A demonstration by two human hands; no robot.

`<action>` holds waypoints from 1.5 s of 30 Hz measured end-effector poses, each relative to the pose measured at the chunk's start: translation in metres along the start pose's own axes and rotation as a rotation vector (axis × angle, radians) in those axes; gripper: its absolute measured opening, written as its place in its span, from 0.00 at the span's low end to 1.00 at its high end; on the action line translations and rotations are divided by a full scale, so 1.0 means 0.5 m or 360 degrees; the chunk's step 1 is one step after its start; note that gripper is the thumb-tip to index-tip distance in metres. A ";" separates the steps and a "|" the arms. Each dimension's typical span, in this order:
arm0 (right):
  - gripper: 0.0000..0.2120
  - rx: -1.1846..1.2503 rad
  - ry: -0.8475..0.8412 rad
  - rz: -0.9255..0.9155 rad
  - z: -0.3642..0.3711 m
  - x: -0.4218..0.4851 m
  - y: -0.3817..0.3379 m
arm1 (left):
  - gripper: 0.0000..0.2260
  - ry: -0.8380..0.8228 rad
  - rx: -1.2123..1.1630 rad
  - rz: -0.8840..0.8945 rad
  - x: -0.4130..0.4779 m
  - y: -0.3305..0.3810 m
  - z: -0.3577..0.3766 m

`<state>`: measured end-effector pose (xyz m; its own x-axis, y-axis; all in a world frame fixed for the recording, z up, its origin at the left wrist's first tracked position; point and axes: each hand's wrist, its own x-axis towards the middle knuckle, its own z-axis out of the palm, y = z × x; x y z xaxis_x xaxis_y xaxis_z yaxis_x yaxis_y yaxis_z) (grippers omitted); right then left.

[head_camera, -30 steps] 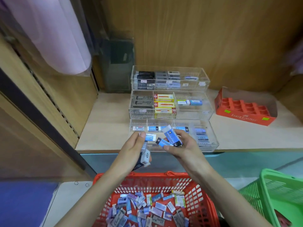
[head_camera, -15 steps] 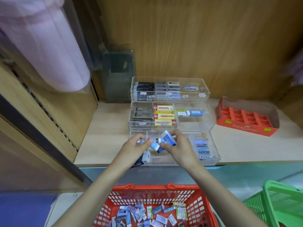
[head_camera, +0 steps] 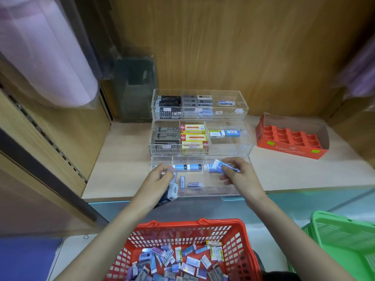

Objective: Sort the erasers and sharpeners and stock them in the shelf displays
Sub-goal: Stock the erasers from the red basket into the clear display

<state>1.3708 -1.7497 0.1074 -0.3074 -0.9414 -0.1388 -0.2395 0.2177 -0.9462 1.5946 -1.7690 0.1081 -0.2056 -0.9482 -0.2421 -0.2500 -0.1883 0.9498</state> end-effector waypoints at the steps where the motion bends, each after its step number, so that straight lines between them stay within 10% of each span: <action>1: 0.03 -0.0043 0.0033 -0.0014 -0.016 -0.001 0.006 | 0.05 -0.0040 -0.0041 0.0009 -0.004 0.004 0.007; 10: 0.14 -0.0029 -0.0124 0.0005 -0.032 -0.006 0.024 | 0.05 -0.0105 -0.0204 0.0066 -0.033 0.003 0.031; 24: 0.15 -0.1786 0.0121 -0.0876 -0.016 0.058 0.049 | 0.05 -0.0096 -0.0382 -0.0144 -0.033 -0.028 0.034; 30: 0.21 -0.2192 -0.0137 -0.0829 -0.018 0.078 0.029 | 0.04 -0.0102 -0.0339 -0.0123 -0.037 -0.026 0.023; 45: 0.17 -0.1854 -0.0096 -0.0548 -0.004 0.056 0.000 | 0.04 -0.0065 -0.0322 -0.0077 -0.050 -0.011 -0.006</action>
<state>1.3606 -1.7754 0.1040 -0.0290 -0.9993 0.0253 -0.9934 0.0260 -0.1113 1.6038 -1.7452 0.1096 -0.2374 -0.9263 -0.2926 -0.0665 -0.2850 0.9562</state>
